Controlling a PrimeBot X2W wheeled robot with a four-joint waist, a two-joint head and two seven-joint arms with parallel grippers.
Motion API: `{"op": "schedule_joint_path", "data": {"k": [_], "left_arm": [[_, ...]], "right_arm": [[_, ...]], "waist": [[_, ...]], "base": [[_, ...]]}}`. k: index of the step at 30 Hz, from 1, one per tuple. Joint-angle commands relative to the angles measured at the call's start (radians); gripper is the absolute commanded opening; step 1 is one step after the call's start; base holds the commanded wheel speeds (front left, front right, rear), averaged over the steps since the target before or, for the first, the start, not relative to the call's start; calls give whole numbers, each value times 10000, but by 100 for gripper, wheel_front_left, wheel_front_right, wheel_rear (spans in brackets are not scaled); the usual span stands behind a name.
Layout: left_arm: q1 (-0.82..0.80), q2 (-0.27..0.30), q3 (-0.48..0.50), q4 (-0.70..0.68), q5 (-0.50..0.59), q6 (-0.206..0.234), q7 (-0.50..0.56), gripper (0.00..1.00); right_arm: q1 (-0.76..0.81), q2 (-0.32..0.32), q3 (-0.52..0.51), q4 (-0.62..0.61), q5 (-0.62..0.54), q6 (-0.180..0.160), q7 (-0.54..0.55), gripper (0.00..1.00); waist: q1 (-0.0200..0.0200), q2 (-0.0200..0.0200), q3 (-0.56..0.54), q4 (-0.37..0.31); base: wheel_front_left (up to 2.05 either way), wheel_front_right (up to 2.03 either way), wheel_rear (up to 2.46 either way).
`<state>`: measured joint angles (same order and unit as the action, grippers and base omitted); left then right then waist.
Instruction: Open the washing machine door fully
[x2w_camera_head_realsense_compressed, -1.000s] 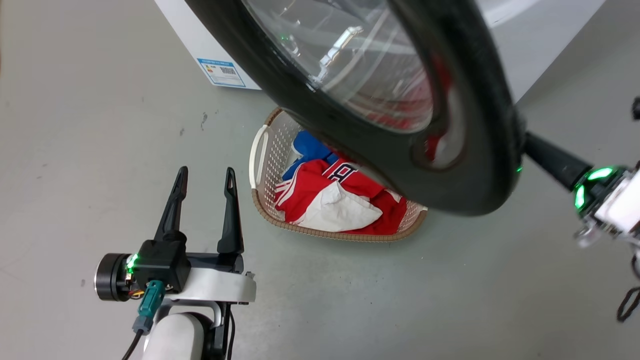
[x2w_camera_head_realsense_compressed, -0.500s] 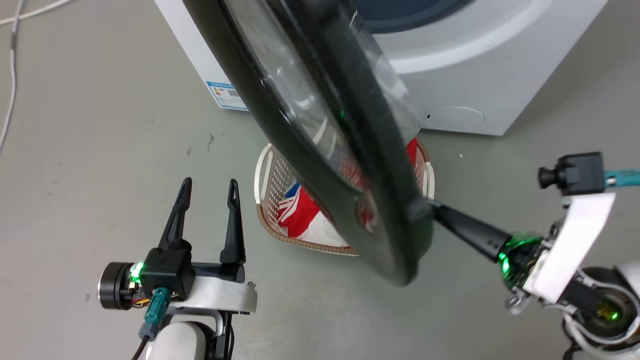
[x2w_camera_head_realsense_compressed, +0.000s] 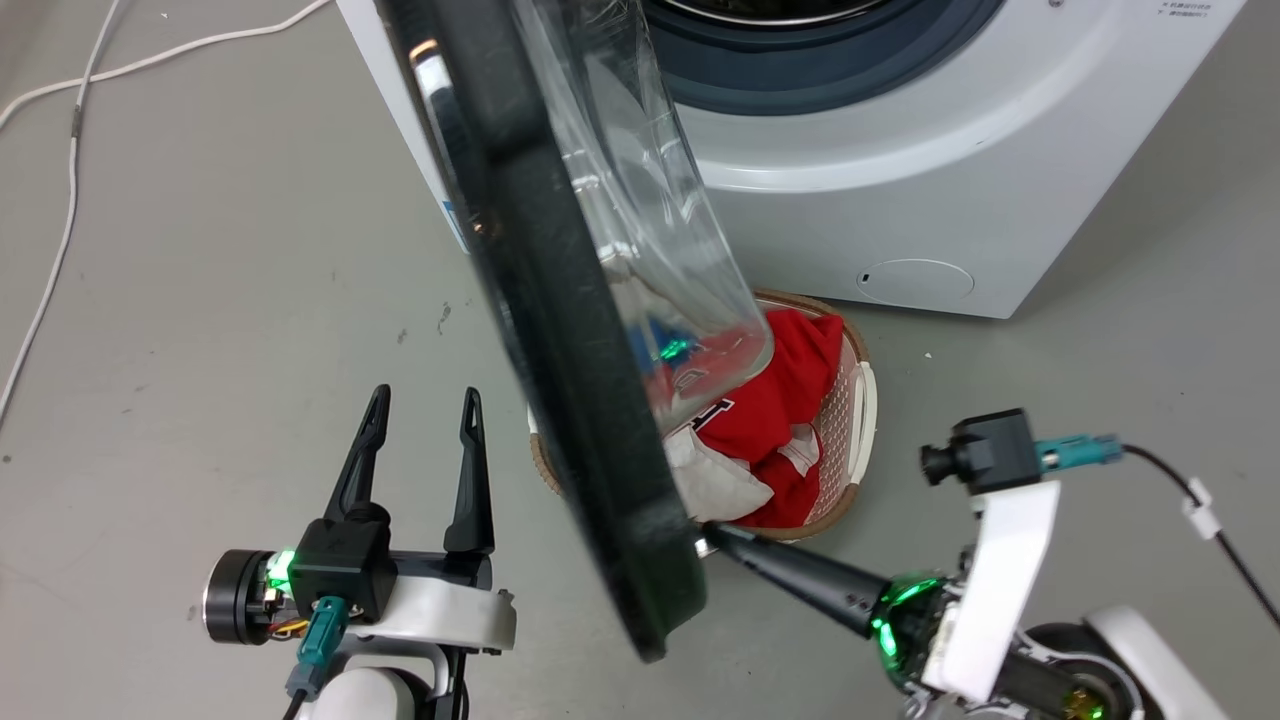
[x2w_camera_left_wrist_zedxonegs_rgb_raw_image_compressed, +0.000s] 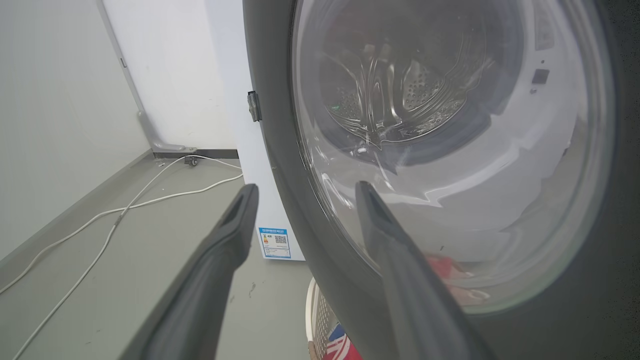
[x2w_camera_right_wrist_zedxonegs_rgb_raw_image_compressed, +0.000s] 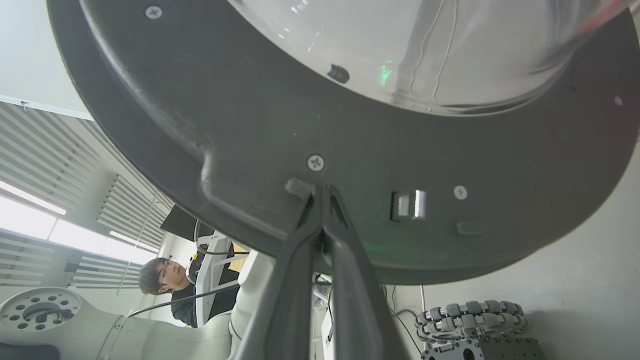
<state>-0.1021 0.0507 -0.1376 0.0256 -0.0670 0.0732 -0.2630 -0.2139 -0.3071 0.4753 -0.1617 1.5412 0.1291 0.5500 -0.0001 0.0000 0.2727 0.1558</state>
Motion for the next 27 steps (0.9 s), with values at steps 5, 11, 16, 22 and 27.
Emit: {"op": "schedule_joint_path", "data": {"k": [5,11,16,22,27], "left_arm": [[139,-3,39,18,46,-24,-28,100],[237,-3,63,52,90,13,-26,100],[463,-3,170,99,136,-10,-26,100],[776,-3,301,139,217,-103,-28,100],[1097,5,480,157,288,-173,-26,100]], "right_arm": [[108,483,486,361,52,29,26,0],[133,702,650,638,55,29,-155,0],[377,562,354,527,-30,29,-611,0],[695,407,-385,216,-537,29,-2042,100],[1028,391,-1135,-56,-1090,29,-3851,100]], "waist": [[1,0,-58,61],[1,0,-232,61],[1,0,-592,-79],[1,0,-1122,-287],[1,0,-1570,-462]], "base": [[0,0,0],[0,0,0],[0,0,0],[0,0,0],[0,0,0]]}}
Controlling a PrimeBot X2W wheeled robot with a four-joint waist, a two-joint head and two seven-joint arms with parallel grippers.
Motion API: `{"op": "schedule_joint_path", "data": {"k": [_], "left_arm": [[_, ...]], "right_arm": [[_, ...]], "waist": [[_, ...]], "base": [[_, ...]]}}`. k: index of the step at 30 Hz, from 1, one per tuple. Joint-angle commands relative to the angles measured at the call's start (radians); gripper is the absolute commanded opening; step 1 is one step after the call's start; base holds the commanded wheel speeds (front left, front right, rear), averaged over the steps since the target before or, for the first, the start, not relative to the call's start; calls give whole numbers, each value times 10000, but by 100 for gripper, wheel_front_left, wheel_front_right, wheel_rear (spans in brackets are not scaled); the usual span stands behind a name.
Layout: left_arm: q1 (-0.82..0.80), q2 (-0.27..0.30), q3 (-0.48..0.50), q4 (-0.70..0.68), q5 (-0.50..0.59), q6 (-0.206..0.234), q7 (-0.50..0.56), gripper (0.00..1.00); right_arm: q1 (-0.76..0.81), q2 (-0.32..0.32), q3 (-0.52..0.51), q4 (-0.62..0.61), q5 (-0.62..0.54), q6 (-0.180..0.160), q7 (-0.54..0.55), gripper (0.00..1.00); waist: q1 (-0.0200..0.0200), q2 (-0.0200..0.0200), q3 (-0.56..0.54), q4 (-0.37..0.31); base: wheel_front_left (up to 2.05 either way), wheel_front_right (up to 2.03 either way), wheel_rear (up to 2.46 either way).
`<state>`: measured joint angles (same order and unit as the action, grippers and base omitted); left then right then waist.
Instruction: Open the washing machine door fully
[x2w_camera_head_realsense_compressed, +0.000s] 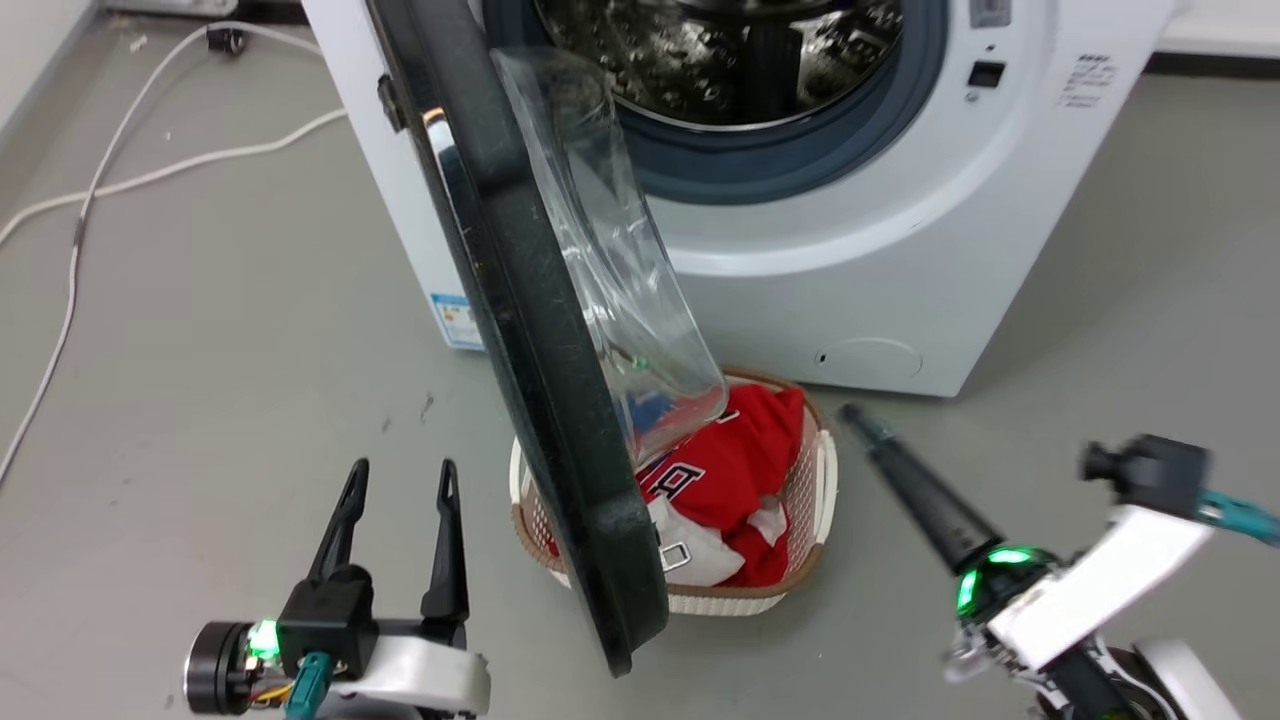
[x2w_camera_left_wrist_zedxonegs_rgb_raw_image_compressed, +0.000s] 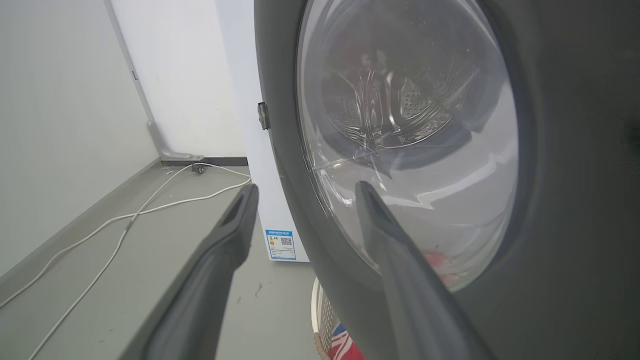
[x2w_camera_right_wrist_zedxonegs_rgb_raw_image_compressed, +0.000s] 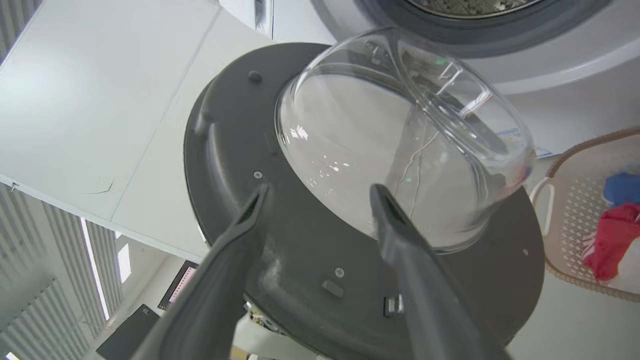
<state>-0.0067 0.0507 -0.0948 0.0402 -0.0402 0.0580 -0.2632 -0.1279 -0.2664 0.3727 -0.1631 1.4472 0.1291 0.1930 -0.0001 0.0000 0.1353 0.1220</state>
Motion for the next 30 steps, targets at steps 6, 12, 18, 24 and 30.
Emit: {"op": "schedule_joint_path", "data": {"k": [6,12,18,24,30], "left_arm": [[500,14,255,-65,117,-71,-24,100],[694,11,345,-105,171,-119,-24,100],[828,12,397,-145,192,-123,-24,100],[922,8,385,-96,206,-136,-24,100],[1010,7,369,-36,211,-162,-24,100]], "right_arm": [[422,-380,-713,242,-2233,29,-3239,100],[607,-272,-1648,647,-5371,27,-4571,100],[1096,736,-3207,114,-9596,27,-4577,100],[1740,1456,-3852,357,-11718,17,-4580,100],[2370,1830,-4113,743,-12283,17,-4581,100]], "waist": [[1,0,-568,-344],[1,0,-802,-506],[1,0,-919,-647],[1,0,-1076,-719],[1,0,-1237,-712]], "base": [[0,0,0],[0,0,0],[0,0,0],[0,0,0],[0,0,0]]}}
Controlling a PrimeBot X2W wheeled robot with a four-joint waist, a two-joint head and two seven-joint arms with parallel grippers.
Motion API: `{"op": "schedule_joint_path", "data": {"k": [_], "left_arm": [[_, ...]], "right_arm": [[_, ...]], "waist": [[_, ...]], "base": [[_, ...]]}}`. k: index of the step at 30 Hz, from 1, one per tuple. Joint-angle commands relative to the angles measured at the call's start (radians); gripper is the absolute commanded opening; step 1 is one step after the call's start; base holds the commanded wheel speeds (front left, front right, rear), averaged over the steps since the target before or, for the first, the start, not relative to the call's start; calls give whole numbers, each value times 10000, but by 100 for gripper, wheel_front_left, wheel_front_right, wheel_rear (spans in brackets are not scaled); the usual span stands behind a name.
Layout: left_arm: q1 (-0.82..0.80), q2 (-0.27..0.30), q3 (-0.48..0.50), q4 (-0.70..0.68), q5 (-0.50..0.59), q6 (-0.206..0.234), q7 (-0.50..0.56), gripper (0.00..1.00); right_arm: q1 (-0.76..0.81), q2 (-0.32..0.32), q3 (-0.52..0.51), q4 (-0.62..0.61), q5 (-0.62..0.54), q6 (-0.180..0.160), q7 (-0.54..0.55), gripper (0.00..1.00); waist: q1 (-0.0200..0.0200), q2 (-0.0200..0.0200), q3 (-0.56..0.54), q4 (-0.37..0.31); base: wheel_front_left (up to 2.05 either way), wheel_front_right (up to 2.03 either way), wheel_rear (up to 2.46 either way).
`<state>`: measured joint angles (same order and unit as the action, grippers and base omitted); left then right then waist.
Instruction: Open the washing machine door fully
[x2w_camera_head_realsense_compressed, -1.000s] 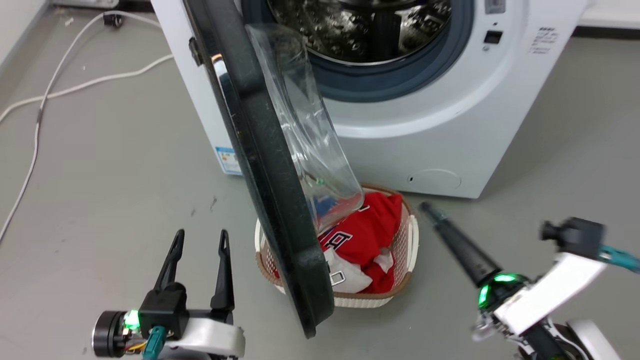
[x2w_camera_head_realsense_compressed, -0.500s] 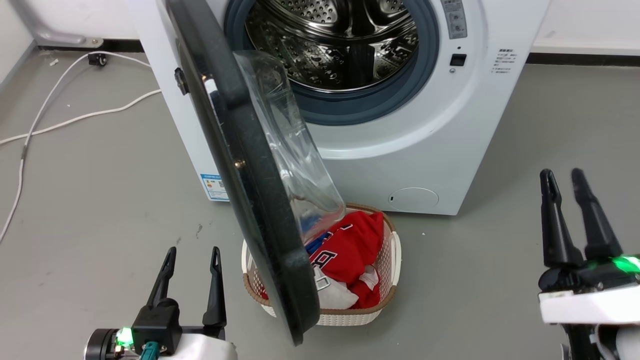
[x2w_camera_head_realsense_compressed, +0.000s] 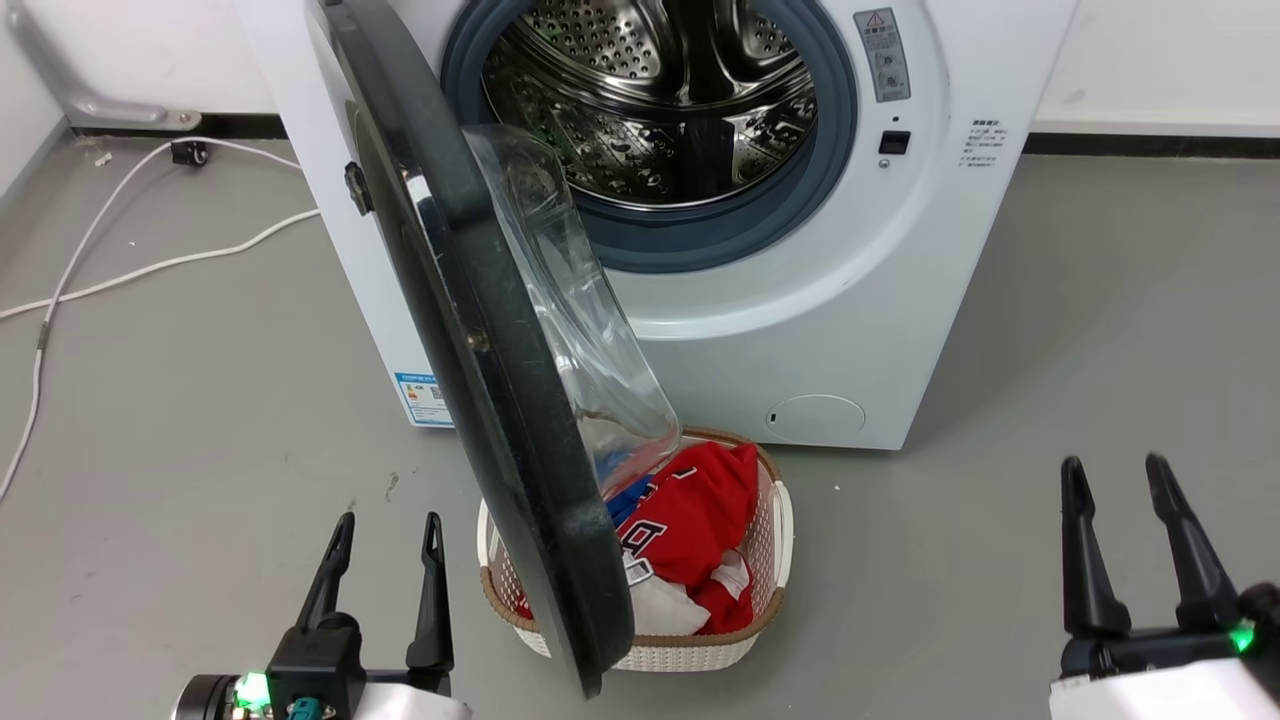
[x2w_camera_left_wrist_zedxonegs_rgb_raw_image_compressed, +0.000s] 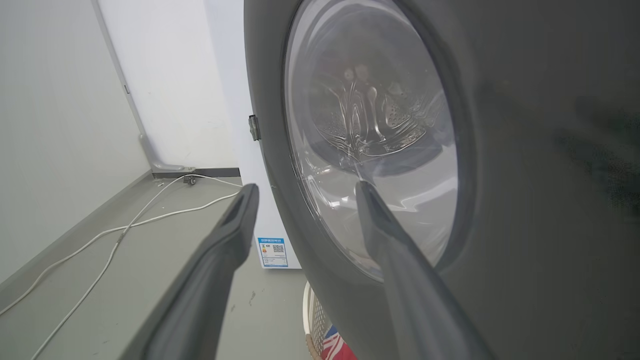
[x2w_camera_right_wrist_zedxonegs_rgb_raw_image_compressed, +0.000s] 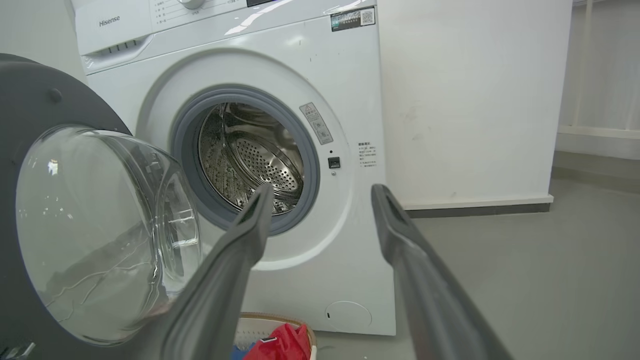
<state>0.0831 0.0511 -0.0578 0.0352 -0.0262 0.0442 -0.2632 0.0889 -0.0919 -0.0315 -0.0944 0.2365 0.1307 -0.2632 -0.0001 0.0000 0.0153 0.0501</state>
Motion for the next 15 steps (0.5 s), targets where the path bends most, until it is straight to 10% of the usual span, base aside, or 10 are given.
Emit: {"op": "schedule_joint_path", "data": {"k": [1,15], "left_arm": [[126,2,-19,13,73,-37,-24,100],[231,0,35,47,30,-44,-24,100]], "right_arm": [[291,133,-151,82,-261,1,-20,100],[911,429,-426,122,-833,0,-21,100]], "waist": [[1,0,-53,18],[1,0,-138,5]], "base": [[0,0,0],[0,0,0]]}}
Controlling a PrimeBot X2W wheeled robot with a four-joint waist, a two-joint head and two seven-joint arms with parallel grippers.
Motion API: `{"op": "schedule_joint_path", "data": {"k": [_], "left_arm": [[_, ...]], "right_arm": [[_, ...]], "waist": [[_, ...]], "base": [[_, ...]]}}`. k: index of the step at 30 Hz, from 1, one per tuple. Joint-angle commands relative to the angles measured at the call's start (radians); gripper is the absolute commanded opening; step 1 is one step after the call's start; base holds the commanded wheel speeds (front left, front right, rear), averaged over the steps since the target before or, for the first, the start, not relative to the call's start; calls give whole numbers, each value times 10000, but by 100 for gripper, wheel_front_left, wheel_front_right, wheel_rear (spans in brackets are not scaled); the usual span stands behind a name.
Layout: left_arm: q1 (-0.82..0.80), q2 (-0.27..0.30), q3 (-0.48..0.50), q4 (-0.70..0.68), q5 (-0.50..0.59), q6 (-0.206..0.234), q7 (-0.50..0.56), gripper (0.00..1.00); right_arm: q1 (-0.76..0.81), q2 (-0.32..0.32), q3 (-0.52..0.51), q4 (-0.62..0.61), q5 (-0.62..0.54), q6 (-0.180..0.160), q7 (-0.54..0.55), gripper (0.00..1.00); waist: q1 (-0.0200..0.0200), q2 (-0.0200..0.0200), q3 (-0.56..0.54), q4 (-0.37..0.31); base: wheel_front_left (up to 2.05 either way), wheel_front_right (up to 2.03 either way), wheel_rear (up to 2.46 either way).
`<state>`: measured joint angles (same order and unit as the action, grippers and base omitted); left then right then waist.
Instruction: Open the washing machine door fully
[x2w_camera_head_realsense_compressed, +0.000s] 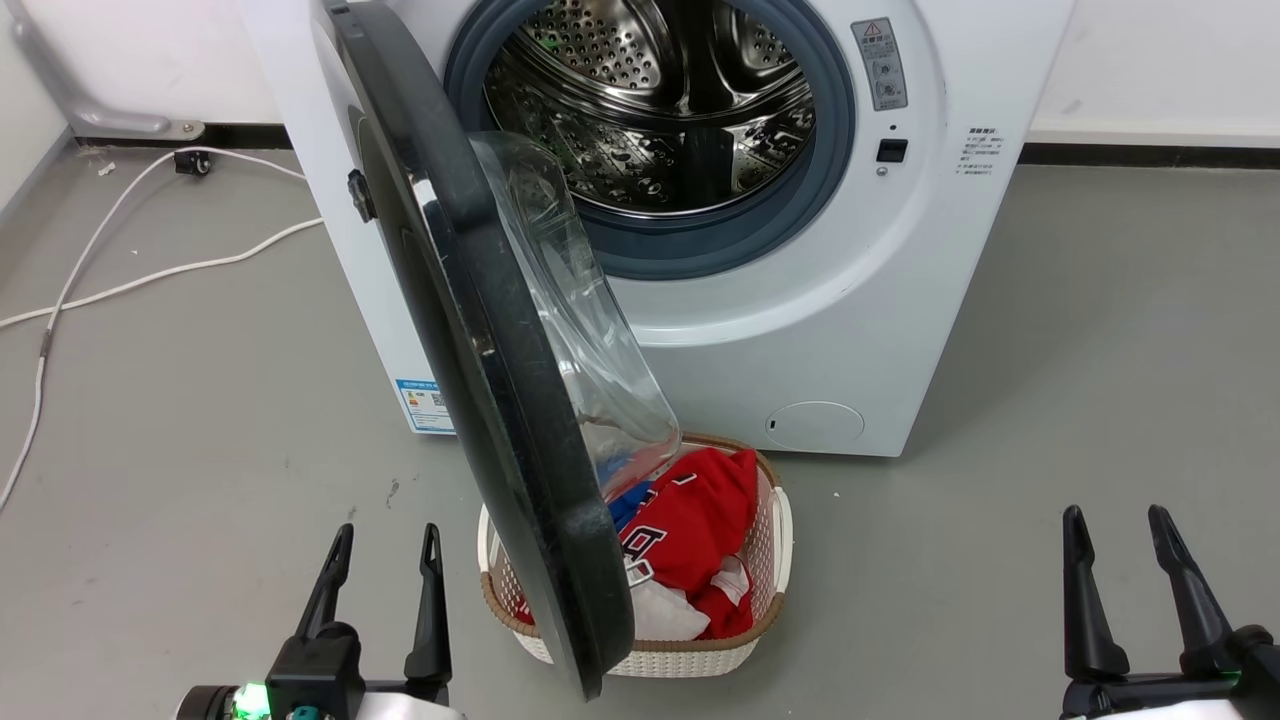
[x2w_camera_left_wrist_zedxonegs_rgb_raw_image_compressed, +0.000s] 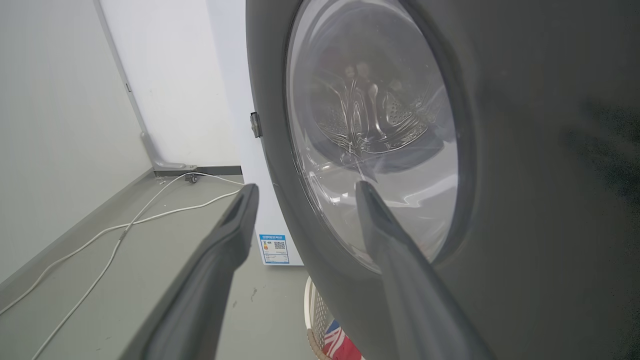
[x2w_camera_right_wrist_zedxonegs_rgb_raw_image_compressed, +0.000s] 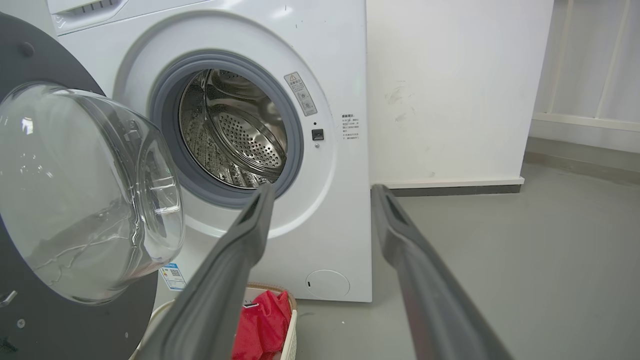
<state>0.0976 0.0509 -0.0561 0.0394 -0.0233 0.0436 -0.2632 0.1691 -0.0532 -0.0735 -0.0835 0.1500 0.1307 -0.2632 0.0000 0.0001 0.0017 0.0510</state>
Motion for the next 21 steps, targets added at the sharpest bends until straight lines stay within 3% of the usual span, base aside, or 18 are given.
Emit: {"op": "schedule_joint_path", "data": {"k": [1,5,6,7,8,15,21], "left_arm": [[96,2,26,5,-11,-37,-24,100],[123,0,78,39,-51,17,-24,100],[129,-2,84,46,-47,33,-24,58],[129,0,95,47,-37,47,-24,5],[138,-1,88,75,-41,38,-24,0],[-184,122,282,-291,108,118,-25,0],[-781,410,454,-1386,304,200,-24,0]], "right_arm": [[107,43,4,36,85,1,-21,100],[106,44,49,131,119,1,-21,100],[112,45,47,151,119,1,-21,100],[113,45,50,164,125,1,-21,100],[114,45,47,177,138,0,-21,100],[44,45,30,232,189,1,-21,100],[11,46,40,257,197,1,-21,100]], "waist": [[0,-1,-4,-15],[0,-1,-23,-41],[0,-1,-24,-44],[0,-1,-24,-49],[0,-1,-26,-53],[0,-1,-63,-45],[0,-1,-98,-35]], "base": [[0,0,0],[0,0,0],[0,0,0],[0,0,0],[0,0,0],[0,0,0],[0,0,0]]}}
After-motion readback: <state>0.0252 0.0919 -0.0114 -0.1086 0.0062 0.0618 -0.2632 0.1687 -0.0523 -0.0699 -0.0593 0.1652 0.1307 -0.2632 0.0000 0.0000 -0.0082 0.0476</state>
